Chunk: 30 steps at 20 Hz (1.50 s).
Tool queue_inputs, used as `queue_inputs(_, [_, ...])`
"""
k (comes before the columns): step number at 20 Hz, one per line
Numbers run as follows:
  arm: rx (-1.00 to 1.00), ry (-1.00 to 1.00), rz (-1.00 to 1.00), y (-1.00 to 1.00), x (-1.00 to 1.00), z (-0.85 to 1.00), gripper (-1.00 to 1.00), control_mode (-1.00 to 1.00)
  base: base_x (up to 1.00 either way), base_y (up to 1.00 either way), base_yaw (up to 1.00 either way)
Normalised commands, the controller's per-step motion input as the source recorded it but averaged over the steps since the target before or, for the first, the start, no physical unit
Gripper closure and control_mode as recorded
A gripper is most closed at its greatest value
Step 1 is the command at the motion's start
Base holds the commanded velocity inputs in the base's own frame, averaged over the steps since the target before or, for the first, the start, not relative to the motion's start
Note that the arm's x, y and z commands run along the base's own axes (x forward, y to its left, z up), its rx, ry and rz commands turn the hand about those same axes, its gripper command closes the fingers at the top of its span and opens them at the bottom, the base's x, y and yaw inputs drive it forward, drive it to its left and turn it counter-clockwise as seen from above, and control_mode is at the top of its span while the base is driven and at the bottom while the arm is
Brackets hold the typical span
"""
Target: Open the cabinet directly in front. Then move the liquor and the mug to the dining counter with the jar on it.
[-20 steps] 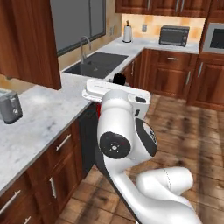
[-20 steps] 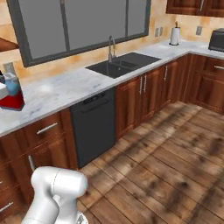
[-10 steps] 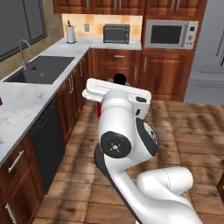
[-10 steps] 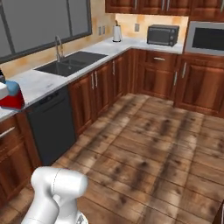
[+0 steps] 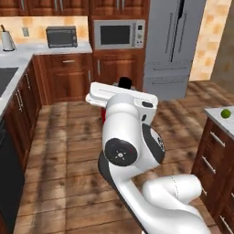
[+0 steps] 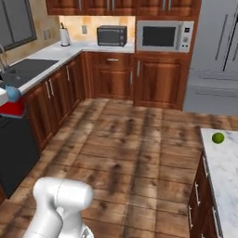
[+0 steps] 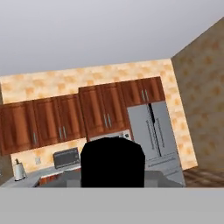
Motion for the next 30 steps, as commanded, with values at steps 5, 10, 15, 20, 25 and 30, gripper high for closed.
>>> queue_inputs(5, [0.0,0.0,0.0,0.0,0.0,0.0,1.0,1.0,0.28,0.0,-0.54])
queue_inputs(10, [0.0,0.0,0.0,0.0,0.0,0.0,1.0,1.0,0.25,0.0,-0.56])
queue_inputs(15, [0.0,0.0,0.0,0.0,0.0,0.0,1.0,1.0,0.45,0.0,-0.56])
queue_inputs(20, [0.0,0.0,0.0,0.0,0.0,0.0,1.0,1.0,0.47,0.0,-0.56])
queue_inputs(25, [0.0,0.0,0.0,0.0,0.0,0.0,1.0,1.0,0.51,0.0,-0.55])
queue_inputs(30, [0.0,0.0,0.0,0.0,0.0,0.0,1.0,1.0,0.58,0.0,-0.52])
